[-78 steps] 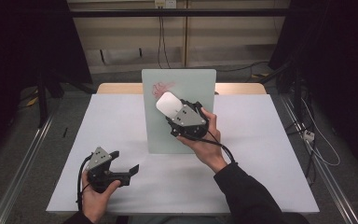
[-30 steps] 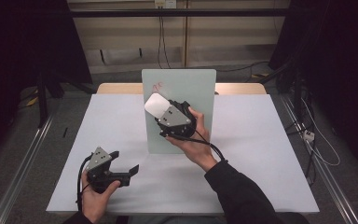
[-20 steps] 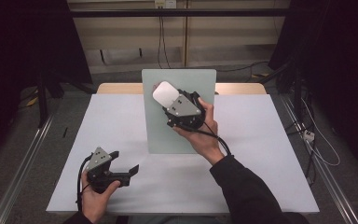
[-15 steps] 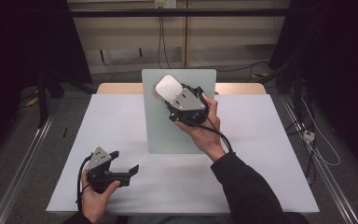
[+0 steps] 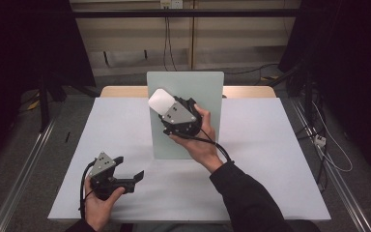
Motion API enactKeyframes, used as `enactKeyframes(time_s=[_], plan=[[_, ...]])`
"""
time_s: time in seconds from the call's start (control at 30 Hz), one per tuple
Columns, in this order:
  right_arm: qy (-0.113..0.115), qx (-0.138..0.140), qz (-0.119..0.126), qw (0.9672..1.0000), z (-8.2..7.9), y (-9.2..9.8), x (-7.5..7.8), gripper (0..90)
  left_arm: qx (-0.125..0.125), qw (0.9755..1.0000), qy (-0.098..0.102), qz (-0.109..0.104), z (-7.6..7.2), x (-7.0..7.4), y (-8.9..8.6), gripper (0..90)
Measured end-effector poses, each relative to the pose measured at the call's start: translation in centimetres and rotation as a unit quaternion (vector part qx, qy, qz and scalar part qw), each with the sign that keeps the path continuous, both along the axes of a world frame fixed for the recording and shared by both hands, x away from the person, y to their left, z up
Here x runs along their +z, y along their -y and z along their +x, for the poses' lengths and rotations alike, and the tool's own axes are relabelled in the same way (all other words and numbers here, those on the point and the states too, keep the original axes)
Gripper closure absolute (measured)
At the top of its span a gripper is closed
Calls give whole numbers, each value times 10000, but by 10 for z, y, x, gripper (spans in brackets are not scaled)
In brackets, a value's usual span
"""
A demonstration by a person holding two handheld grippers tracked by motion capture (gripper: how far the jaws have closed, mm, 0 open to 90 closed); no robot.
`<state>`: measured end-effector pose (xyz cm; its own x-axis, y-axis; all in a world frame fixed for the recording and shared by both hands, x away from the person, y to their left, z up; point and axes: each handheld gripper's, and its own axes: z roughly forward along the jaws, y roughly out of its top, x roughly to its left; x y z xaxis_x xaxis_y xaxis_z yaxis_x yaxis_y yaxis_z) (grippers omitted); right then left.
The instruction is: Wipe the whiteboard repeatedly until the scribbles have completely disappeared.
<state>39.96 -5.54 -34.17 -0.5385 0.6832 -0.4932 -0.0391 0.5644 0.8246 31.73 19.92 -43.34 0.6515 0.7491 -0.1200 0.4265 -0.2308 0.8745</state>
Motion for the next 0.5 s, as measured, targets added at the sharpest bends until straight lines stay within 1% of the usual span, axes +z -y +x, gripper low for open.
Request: enactKeyframes(time_s=[0.07, 0.1, 0.17, 0.3, 0.4, 0.47, 0.5], plan=[[-60, 88, -79, 9999, -2, -6, -7, 314, 4, 10000, 15, 3, -1, 0, 1, 61], [-81, 121, -115, 9998, -3, -7, -10, 314, 12, 10000, 55, 19, -1, 1, 1, 61], [-166, 188, -126, 9996, -5, -10, -15, 314, 17, 10000, 37, 6, 0, 0, 0, 61], [-264, 296, -271, 9988, -9, -16, -25, 314, 17, 10000, 31, -4, 0, 1, 0, 61], [-293, 308, -276, 9987, -9, -15, -25, 315, 18, 10000, 41, -9, -1, 0, 0, 61], [-230, 251, -348, 9988, -9, -13, -22, 315, 19, 10000, 42, -11, -1, 1, 0, 61], [-217, 227, -324, 9990, -9, -11, -20, 315, 32, 10000, 35, -20, -1, 1, 0, 61]])
